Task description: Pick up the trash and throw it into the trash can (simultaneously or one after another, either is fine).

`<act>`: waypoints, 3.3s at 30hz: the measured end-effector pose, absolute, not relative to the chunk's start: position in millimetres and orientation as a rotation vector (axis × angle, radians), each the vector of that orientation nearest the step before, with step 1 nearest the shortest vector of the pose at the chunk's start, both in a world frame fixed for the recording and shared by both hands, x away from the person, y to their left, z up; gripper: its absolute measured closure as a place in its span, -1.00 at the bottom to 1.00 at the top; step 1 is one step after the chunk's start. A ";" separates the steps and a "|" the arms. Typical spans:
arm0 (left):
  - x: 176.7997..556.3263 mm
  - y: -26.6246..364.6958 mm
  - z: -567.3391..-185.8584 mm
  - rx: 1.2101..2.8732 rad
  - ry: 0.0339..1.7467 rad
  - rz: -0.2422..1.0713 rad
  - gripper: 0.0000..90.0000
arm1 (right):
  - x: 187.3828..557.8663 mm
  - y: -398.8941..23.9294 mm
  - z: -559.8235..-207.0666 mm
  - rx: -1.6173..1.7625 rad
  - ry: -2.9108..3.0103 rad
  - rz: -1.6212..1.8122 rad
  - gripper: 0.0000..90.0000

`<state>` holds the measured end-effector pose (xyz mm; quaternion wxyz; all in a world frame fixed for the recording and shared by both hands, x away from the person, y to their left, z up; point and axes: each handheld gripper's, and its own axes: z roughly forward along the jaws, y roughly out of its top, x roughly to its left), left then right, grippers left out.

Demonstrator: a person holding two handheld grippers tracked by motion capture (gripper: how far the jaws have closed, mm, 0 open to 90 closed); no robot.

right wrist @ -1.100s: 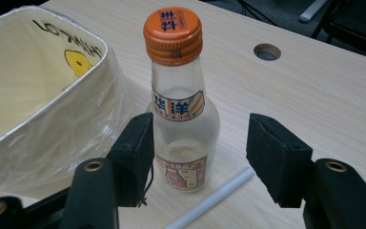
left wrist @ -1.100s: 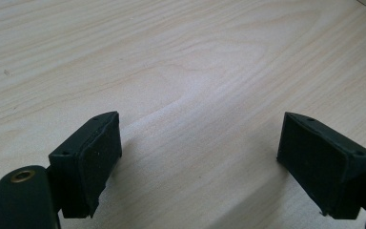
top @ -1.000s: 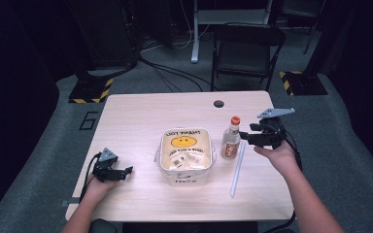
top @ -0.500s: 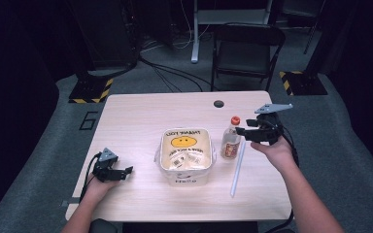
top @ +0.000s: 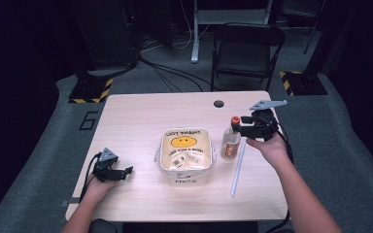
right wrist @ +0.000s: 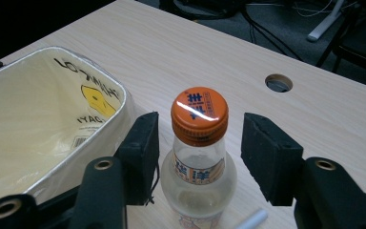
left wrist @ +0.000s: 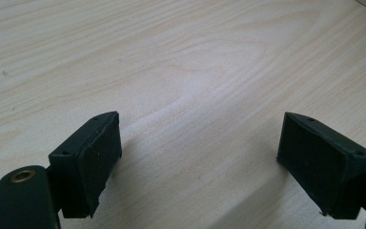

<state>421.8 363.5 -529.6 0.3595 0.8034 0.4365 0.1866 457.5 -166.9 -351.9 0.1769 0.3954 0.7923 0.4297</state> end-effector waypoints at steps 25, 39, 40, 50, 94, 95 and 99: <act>422.0 363.4 -529.5 2.074 1.123 0.480 -0.68 | 467.0 -158.4 -354.4 1.098 2.231 1.228 0.37; 422.0 363.3 -529.5 2.073 1.123 0.480 -0.68 | 462.8 -158.1 -338.5 1.064 2.235 1.224 0.37; 422.0 363.3 -529.5 2.074 1.123 0.480 -0.68 | 462.2 -157.6 -336.7 1.059 2.239 1.218 0.37; 422.0 363.3 -529.5 2.074 1.123 0.480 -0.68 | 456.4 -154.6 -322.0 1.029 2.246 1.207 0.37; 422.0 363.3 -529.5 2.074 1.123 0.480 -0.68 | 434.3 -131.5 -245.3 0.867 2.301 1.244 0.38; 422.0 363.3 -529.5 2.074 1.123 0.480 -0.68 | 434.0 -131.0 -243.4 0.865 2.302 1.245 0.38; 422.0 363.3 -529.5 2.073 1.123 0.480 -0.68 | 432.1 -128.6 -235.3 0.851 2.299 1.252 0.38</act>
